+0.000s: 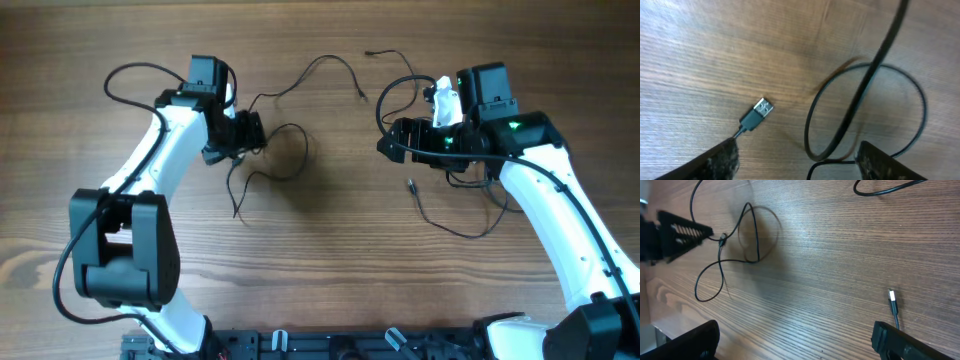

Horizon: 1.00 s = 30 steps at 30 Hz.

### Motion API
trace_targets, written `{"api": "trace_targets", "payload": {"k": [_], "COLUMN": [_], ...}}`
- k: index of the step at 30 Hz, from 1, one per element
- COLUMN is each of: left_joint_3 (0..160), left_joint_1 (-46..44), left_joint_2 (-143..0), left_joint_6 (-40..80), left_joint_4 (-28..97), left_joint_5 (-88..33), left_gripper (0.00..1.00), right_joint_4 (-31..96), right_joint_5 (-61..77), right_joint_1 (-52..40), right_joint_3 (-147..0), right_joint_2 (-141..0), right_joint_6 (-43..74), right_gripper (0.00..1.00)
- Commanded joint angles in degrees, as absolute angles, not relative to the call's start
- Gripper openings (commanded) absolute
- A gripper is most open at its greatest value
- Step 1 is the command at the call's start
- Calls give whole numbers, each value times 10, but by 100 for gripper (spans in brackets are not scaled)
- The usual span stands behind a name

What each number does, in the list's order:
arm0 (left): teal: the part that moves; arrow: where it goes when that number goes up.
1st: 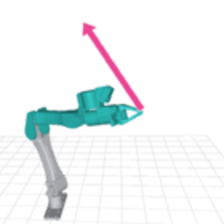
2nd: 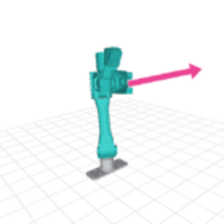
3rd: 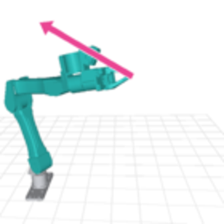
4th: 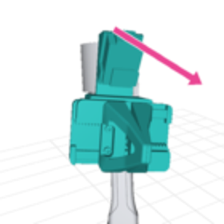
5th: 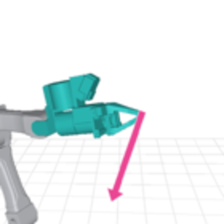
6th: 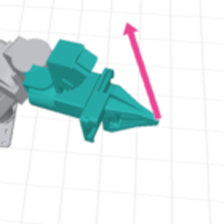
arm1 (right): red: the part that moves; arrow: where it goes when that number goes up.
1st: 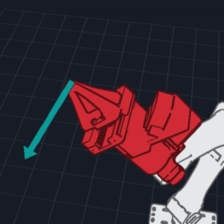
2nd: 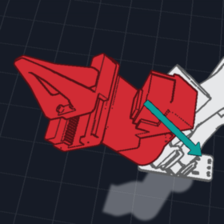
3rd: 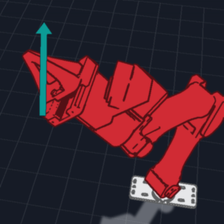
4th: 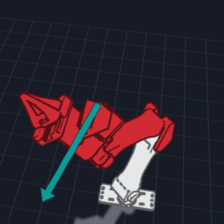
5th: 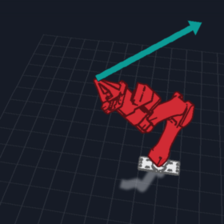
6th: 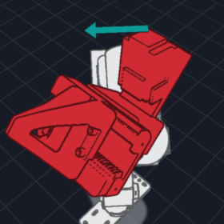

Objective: Untangle cables

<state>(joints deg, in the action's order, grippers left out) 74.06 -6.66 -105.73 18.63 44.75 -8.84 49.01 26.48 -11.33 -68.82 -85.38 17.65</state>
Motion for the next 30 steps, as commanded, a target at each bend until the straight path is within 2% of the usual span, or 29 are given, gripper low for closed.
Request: {"api": "trace_targets", "payload": {"k": [1, 2, 7, 10, 11, 12, 14, 15, 16, 23, 27, 30], "left_joint_3": [721, 735, 813, 815, 815, 815, 815, 815, 815, 815, 815, 815], "left_joint_1": [-88, -88, -64, -13, 5, 24, 77, 109, 126, 159, 159, 159], "left_joint_2": [-1049, -1042, -948, -905, -901, -901, -901, -901, -901, -901, -901, -901], "left_joint_6": [185, 189, 268, 290, 289, 288, 288, 288, 288, 288, 288, 288], "left_joint_4": [434, 434, 425, 413, 417, 423, 441, 454, 463, 479, 479, 479], "left_joint_5": [-76, -76, -42, -43, -44, -43, -29, -29, -29, -29, -29, -29], "left_gripper": [95, 100, 100, 100, 100, 100, 100, 100, 100, 100, 100, 100], "right_joint_4": [484, 473, 366, 316, 297, 268, 219, 187, 167, 57, -7, -15], "right_joint_5": [255, 255, 336, 332, 324, 300, 261, 255, 255, 255, 257, 257], "right_joint_1": [-114, -114, -137, -193, -206, -227, -257, -269, -274, -284, -299, -310], "right_joint_3": [-696, -696, -696, -696, -696, -696, -696, -696, -696, -696, -696, -696], "right_joint_2": [-849, -849, -867, -905, -917, -939, -981, -1010, -1029, -1162, -1215, -1221], "right_joint_6": [167, 167, 163, 163, 164, 167, 167, 167, 167, 211, 227, 227], "right_gripper": [100, 100, 99, 80, 64, 59, 60, 66, 67, 66, 46, 17]}}
